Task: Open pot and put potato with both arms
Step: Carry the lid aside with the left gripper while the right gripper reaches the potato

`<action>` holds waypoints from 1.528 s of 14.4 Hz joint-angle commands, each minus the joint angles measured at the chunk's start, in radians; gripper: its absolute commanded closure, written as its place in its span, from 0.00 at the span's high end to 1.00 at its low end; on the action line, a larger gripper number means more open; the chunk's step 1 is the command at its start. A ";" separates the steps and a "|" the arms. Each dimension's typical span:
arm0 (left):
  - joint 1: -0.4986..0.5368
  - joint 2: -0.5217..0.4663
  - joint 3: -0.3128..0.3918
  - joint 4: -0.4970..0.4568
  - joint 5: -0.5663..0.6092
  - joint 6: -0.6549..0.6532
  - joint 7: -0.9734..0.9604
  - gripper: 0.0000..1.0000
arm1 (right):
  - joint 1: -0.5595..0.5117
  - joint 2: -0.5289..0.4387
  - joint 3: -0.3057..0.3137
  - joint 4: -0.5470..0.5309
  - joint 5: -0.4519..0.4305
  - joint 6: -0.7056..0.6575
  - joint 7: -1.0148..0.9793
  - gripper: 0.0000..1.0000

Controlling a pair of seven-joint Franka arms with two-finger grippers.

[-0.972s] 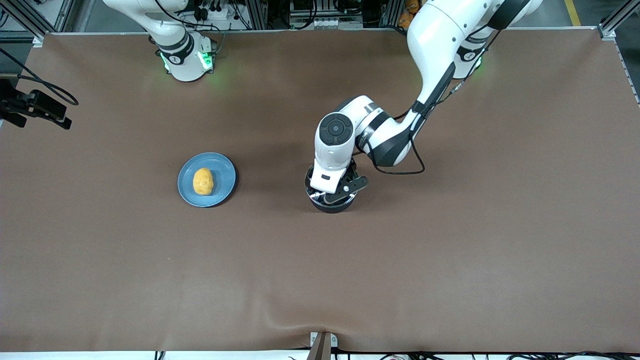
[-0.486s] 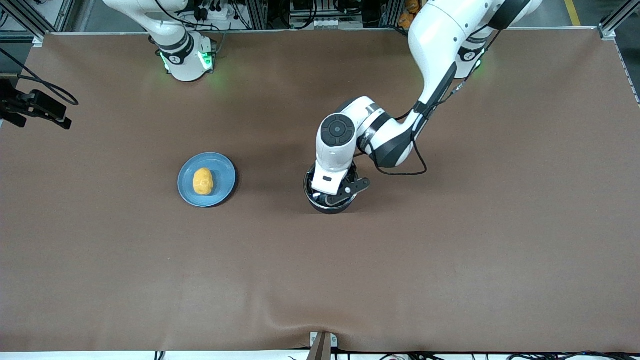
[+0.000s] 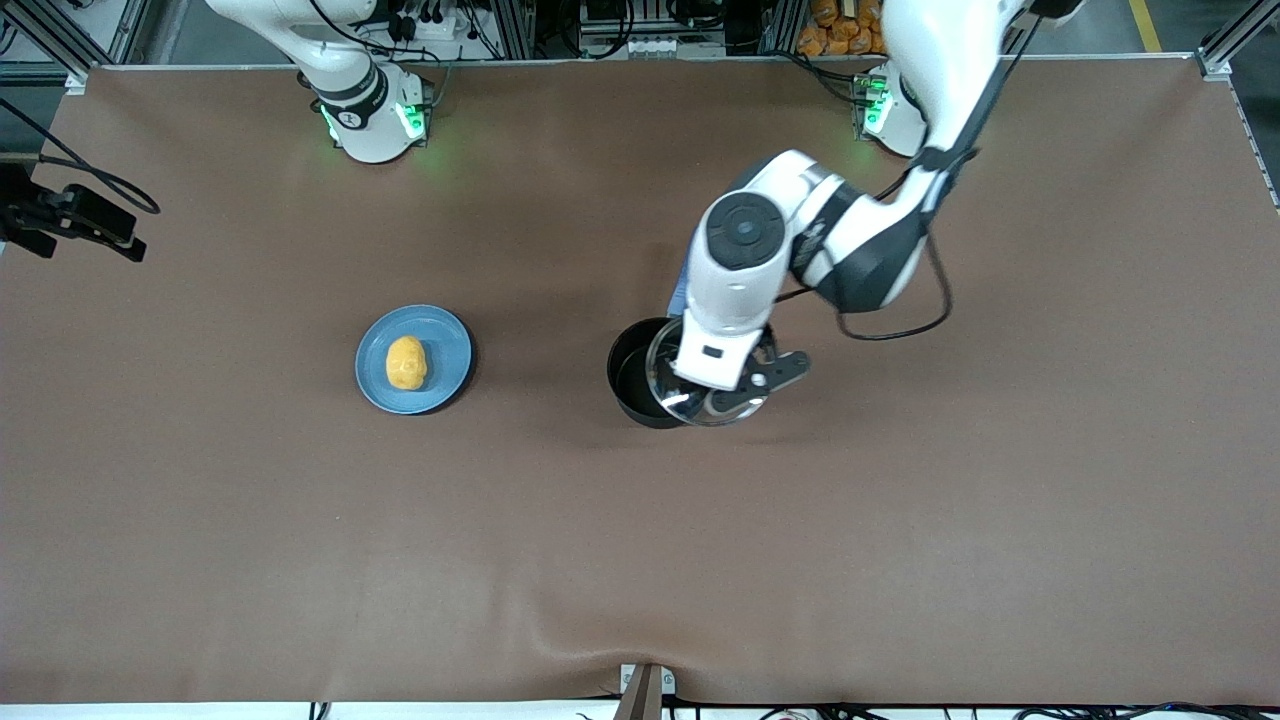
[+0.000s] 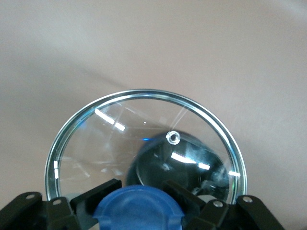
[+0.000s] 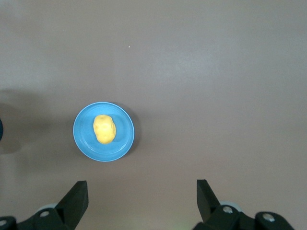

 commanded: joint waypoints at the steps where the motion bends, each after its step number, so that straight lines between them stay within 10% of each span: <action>1: 0.123 -0.136 -0.015 -0.077 0.004 -0.026 0.134 0.00 | 0.001 0.032 0.005 0.010 0.006 0.006 -0.006 1.00; 9: 0.476 -0.312 -0.015 -0.099 -0.069 -0.173 0.577 0.00 | 0.078 0.190 0.007 -0.032 0.019 0.132 0.032 1.00; 14: 0.549 -0.312 -0.008 -0.113 -0.083 -0.163 0.682 0.00 | 0.150 0.189 0.010 -0.316 0.052 0.462 0.227 1.00; 22: 0.553 -0.450 0.035 -0.709 -0.190 0.357 0.836 0.00 | 0.262 0.290 0.008 -0.664 0.052 0.999 0.240 1.00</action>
